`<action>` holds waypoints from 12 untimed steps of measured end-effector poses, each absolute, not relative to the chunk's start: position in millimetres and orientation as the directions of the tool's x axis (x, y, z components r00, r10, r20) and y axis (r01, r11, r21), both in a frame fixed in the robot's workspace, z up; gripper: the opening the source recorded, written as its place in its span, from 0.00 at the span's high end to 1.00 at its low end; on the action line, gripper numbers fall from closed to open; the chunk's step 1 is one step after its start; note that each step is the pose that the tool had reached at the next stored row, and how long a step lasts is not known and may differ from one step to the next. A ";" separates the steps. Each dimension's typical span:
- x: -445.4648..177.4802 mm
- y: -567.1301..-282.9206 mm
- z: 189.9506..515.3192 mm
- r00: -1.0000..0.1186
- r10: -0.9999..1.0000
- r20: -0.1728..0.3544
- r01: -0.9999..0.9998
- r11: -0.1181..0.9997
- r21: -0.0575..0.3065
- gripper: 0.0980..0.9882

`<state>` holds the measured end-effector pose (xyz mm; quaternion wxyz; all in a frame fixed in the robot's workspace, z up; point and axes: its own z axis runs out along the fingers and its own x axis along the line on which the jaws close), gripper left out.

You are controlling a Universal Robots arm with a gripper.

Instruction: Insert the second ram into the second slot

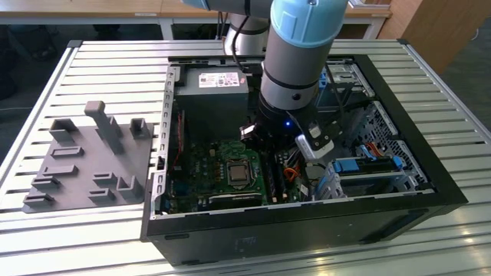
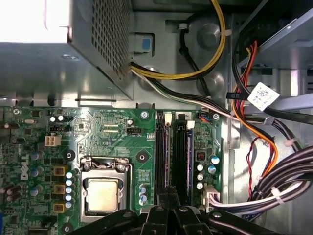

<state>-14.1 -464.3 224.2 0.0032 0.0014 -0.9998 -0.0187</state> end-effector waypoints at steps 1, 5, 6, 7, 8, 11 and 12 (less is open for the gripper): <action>-14.1 -464.3 223.4 -1.000 -0.003 0.006 -0.003 0.999 0.038 0.99; -14.1 -464.4 220.2 -1.000 -0.003 0.007 -0.003 0.999 0.037 0.99; -14.1 -464.4 219.5 -1.000 -0.003 0.007 -0.003 0.999 0.037 0.99; -14.1 -464.4 218.9 -1.000 -0.003 0.007 -0.003 0.999 0.037 0.99; -14.1 -464.3 218.0 -1.000 -0.003 0.007 -0.003 0.999 0.038 0.99; -14.1 -464.4 215.9 -1.000 -0.003 0.007 -0.003 0.999 0.037 0.99; -14.2 -464.4 215.4 -1.000 -0.003 0.007 -0.003 0.999 0.037 0.99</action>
